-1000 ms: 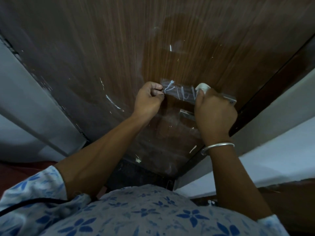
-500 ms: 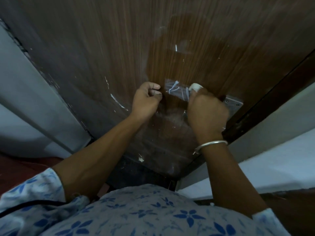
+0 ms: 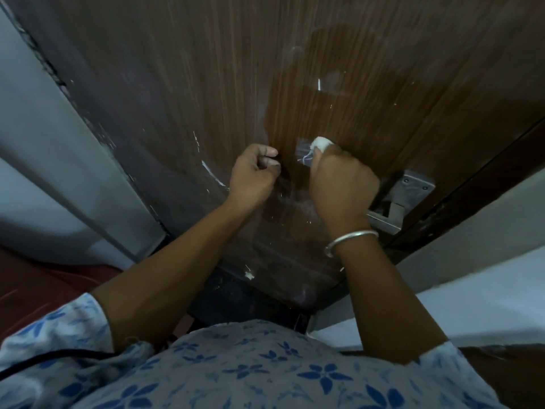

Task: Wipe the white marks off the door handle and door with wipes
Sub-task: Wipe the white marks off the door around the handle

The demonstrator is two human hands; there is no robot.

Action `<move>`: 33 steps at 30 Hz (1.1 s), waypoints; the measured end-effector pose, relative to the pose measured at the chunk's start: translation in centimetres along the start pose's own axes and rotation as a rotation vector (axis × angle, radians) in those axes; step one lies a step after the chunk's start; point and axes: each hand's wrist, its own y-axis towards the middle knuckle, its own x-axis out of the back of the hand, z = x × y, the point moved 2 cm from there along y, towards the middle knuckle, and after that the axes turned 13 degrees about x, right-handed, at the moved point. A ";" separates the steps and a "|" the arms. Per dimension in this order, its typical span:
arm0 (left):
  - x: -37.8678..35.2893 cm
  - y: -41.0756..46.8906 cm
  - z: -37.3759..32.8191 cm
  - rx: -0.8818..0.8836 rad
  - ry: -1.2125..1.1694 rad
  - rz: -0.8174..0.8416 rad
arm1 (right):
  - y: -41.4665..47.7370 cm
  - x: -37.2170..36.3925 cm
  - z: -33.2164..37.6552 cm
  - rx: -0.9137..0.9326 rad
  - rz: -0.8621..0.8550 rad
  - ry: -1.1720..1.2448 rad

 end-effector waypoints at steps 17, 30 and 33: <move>1.1 -0.4 0.1 0.002 0.006 -0.020 | 2.2 -0.2 3.6 0.016 0.040 -0.078; -0.1 -1.8 -1.9 -0.062 -0.124 0.110 | 0.7 -1.8 4.4 -0.066 0.091 0.407; -0.2 -1.7 -1.9 -0.098 0.013 0.082 | 0.3 -2.1 4.4 -0.209 0.075 0.750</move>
